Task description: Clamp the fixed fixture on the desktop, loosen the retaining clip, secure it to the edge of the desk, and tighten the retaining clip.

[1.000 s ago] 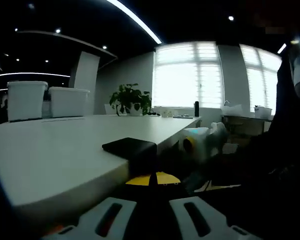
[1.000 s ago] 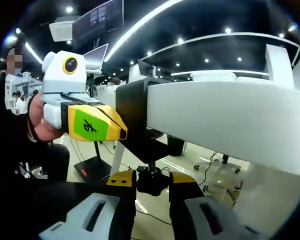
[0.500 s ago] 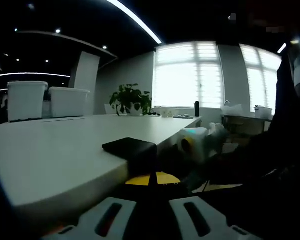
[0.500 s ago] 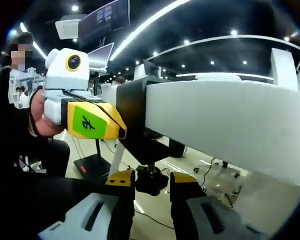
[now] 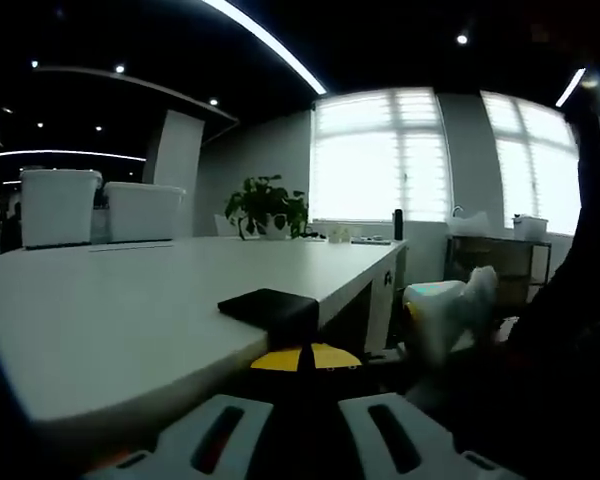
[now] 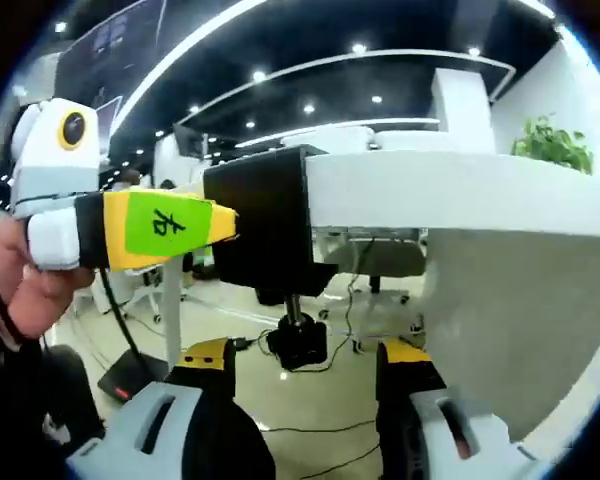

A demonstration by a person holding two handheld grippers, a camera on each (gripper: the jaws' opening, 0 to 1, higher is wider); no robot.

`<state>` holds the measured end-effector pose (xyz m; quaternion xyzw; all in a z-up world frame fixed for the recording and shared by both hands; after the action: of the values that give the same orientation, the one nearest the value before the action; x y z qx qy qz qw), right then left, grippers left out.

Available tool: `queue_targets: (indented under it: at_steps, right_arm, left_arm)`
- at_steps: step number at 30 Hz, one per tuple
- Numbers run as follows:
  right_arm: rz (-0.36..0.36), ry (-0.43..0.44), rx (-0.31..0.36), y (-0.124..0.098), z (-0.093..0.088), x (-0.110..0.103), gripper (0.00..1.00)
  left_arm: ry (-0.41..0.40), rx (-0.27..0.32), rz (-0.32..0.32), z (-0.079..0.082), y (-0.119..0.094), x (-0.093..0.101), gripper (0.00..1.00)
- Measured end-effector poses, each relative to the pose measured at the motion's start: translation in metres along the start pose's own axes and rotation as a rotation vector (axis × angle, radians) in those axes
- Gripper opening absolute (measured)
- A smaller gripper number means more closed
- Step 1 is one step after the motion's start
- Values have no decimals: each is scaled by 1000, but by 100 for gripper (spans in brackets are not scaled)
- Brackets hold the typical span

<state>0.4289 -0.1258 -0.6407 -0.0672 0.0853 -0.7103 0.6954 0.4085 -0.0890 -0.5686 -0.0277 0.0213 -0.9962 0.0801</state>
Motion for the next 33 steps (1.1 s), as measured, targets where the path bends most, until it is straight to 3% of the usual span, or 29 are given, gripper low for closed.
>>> queue_targets:
  at_steps: [5, 8, 10, 12, 17, 19, 24, 33]
  right_arm:
    - [-83, 10, 3, 8, 4, -8, 54]
    - [-88, 24, -13, 13, 2, -8, 41]
    - [-113, -12, 34, 14, 10, -3, 30]
    - [-109, -45, 36, 14, 10, -2, 25]
    - [-75, -57, 27, 14, 10, -1, 24]
    - [-52, -70, 31, 14, 10, -1, 24]
    - [129, -145, 67, 19, 13, -1, 24]
    - [368, -243, 84, 19, 15, -2, 23]
  left_arm:
    - [-11, -1, 0, -6, -1, 3, 3]
    - [0, -5, -3, -4, 0, 4, 3]
    - [0, 2, -8, -1, 1, 5, 3]
    - [1, 4, -12, 0, 2, 5, 3]
    - [-3, 9, -14, -2, 2, 5, 3]
    - [1, 8, -13, -1, 1, 5, 3]
    - [-1, 21, -20, 4, -3, 2, 3]
    - [13, 4, -24, 3, -1, 4, 3]
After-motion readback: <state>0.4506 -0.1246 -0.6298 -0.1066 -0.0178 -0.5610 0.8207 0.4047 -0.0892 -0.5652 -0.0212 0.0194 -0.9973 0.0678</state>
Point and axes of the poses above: the point that each gripper's makers call its tool centre point, and the gripper's own axes: y roughly forward along the fingers, x roughly to its right, z roughly out of its top, the point moved 3 cm from there along -y, roughly backward along the fingers, and after that the axes turned 10 degrees about -z, right-handed, at the moved point
